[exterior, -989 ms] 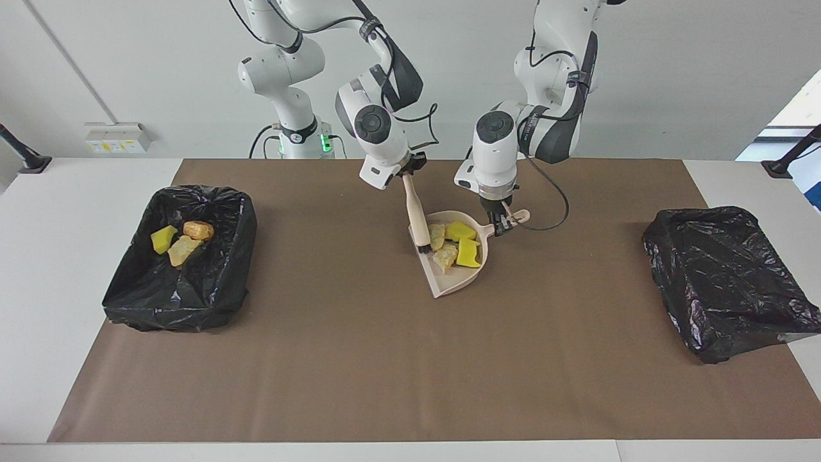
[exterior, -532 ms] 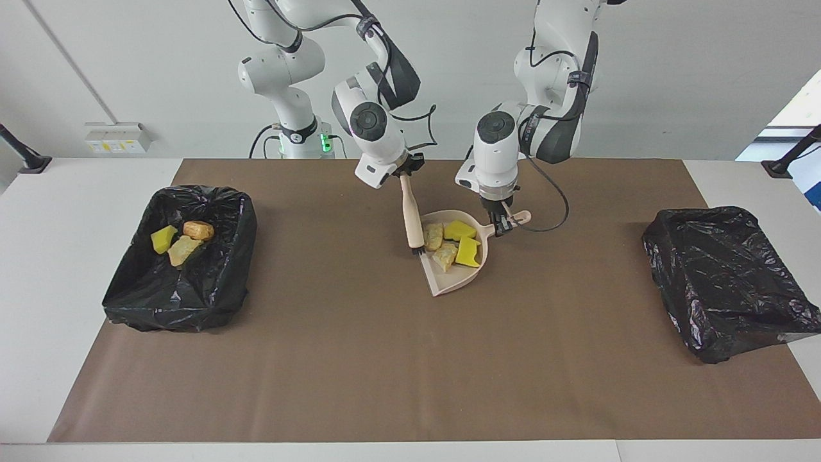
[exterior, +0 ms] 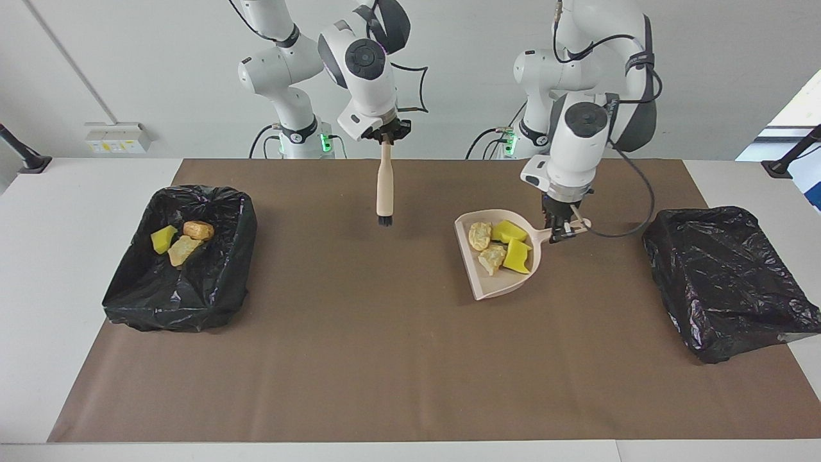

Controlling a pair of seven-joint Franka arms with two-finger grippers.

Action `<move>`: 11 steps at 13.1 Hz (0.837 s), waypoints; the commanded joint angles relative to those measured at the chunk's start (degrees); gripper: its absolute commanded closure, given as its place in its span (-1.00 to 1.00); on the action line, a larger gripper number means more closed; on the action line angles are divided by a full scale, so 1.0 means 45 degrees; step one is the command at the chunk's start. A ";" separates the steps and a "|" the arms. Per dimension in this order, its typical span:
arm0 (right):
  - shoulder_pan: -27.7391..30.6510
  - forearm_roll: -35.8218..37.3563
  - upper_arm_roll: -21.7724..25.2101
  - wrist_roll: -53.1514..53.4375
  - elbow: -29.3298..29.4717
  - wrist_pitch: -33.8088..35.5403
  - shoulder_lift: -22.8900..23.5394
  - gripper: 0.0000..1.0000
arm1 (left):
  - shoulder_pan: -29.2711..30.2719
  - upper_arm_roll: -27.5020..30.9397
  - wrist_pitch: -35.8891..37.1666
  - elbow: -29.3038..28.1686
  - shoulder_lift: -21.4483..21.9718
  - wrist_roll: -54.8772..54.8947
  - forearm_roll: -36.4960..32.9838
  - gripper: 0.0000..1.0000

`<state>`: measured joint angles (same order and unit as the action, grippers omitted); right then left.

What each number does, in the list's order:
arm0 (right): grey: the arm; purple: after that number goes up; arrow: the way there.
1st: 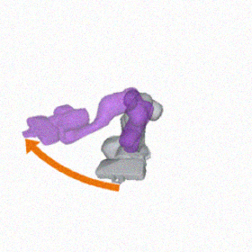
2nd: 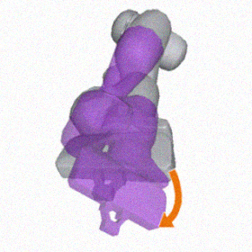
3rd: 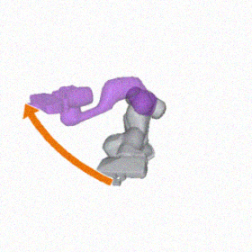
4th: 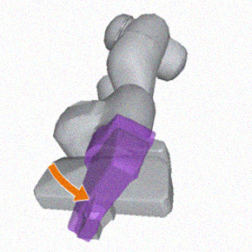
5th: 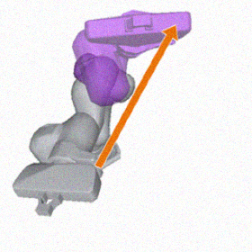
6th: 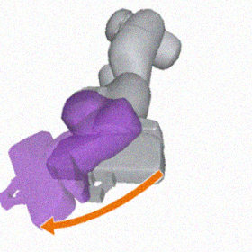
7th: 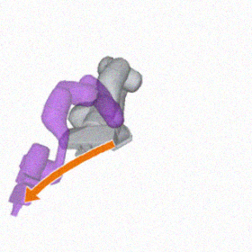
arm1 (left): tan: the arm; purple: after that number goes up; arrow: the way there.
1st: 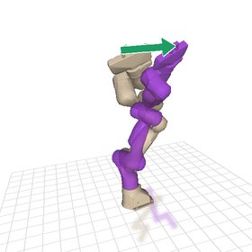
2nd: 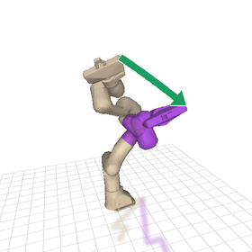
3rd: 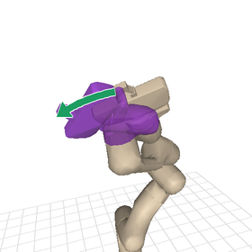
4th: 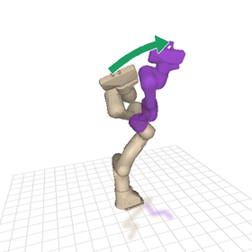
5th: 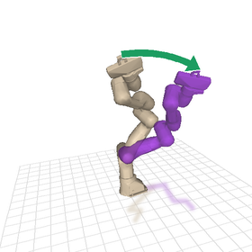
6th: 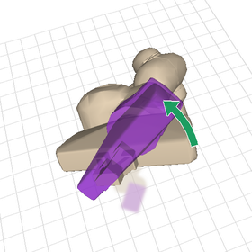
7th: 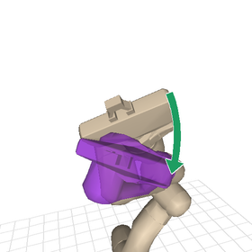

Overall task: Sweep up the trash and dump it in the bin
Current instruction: 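Carry the loaded dustpan with the left gripper over the nearer bag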

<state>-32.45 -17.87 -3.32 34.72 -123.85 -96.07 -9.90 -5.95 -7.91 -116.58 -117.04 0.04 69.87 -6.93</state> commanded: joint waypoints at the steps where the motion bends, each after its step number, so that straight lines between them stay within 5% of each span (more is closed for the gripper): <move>1: -0.0266 -0.0461 -0.0024 0.0408 -0.0933 -0.1361 -0.0147 1.00 | 0.2074 -0.0079 0.0867 0.1453 -0.0008 0.2086 0.0486 1.00; 6: -0.1476 -0.0462 -0.0043 0.0757 -0.2651 -0.3002 -0.0145 1.00 | 0.6197 -0.0098 0.1351 0.4201 -0.1448 0.4271 0.0895 1.00; 11: -0.1694 -0.0501 -0.0043 0.1777 -0.3259 -0.3904 -0.0125 1.00 | 0.7980 -0.0059 0.1824 0.7643 -0.3385 0.7240 0.0488 1.00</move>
<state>-40.14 -19.16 -3.46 41.38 -137.63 -112.62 -9.23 28.75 -7.30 -110.52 -89.94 -10.97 98.55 -4.07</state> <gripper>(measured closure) 0.736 0.678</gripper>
